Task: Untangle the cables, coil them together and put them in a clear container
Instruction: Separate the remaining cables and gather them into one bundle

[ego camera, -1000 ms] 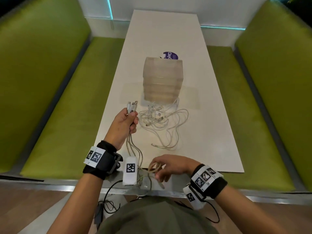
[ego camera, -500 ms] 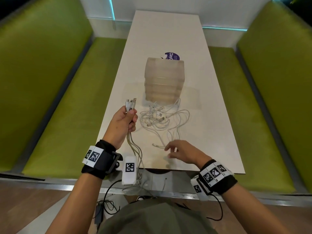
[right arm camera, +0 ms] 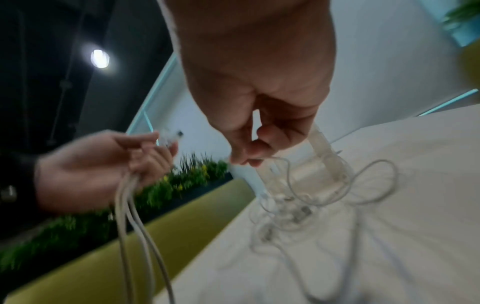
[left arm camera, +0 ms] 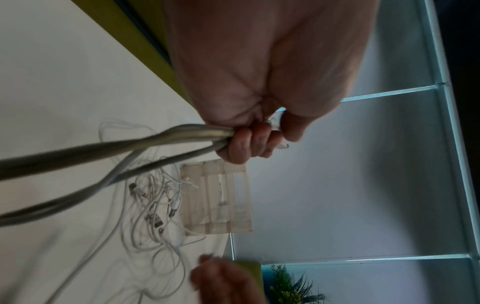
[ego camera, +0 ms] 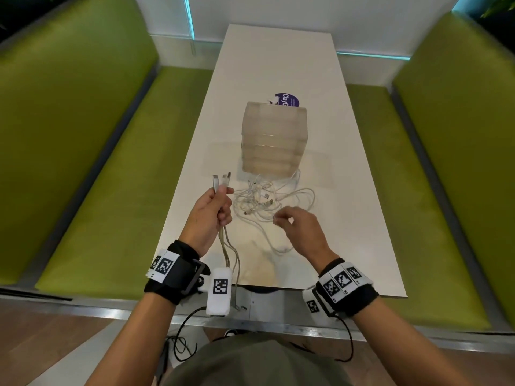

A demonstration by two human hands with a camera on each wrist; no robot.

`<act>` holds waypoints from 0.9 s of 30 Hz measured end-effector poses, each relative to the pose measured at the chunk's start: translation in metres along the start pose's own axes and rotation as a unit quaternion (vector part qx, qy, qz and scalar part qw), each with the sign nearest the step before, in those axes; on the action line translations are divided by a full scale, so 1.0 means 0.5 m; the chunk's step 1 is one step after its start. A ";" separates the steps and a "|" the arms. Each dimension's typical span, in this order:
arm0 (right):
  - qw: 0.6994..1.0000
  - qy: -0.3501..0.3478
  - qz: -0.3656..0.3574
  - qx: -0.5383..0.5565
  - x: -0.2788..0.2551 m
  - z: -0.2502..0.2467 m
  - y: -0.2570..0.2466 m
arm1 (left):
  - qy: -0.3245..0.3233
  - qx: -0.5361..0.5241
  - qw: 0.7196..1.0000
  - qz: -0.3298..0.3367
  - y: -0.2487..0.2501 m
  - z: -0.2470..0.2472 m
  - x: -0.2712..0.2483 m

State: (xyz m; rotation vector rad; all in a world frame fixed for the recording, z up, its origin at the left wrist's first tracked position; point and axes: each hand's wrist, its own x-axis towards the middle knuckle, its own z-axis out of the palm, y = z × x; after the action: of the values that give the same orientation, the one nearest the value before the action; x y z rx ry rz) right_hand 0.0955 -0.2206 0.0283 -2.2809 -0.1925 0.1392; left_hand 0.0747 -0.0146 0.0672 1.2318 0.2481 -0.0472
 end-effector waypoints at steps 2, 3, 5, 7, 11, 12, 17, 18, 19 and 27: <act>0.991 0.032 -0.013 0.131 -0.004 -0.015 -0.052 | -0.011 -0.016 1.000 -0.007 -0.002 0.016 0.001; 0.984 0.032 -0.020 0.174 -0.006 -0.015 -0.076 | -0.020 -0.013 1.000 -0.006 -0.005 0.023 0.000; 0.974 0.022 -0.035 0.220 -0.008 -0.009 -0.112 | -0.038 0.005 0.999 0.001 -0.013 0.036 0.001; 0.973 0.011 -0.044 0.226 -0.007 0.000 -0.129 | -0.050 0.024 0.998 0.004 -0.020 0.045 0.002; 0.977 0.006 -0.028 0.214 0.003 0.005 -0.124 | -0.052 0.055 0.997 0.003 -0.022 0.059 0.001; 0.978 -0.001 -0.025 0.205 0.006 0.006 -0.120 | -0.049 0.056 0.997 -0.001 -0.022 0.062 0.000; 0.977 -0.027 -0.007 0.209 0.020 0.009 -0.110 | -0.029 0.055 0.998 -0.011 -0.035 0.063 0.004; 0.979 -0.043 -0.003 0.200 0.024 0.008 -0.110 | -0.018 0.049 0.999 -0.009 -0.037 0.065 0.004; 0.982 -0.066 -0.001 0.175 0.025 0.007 -0.111 | -0.006 0.037 0.999 -0.006 -0.035 0.069 0.003; 0.981 -0.185 -0.002 0.061 0.032 0.020 -0.088 | 0.011 -0.104 0.994 0.018 -0.007 0.058 0.007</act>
State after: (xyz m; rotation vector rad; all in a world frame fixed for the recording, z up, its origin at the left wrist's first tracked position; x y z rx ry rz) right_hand 0.1055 -0.1816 0.0544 -2.1153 -0.3716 0.5597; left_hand 0.0824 -0.0427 0.0720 1.0288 0.2444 0.0232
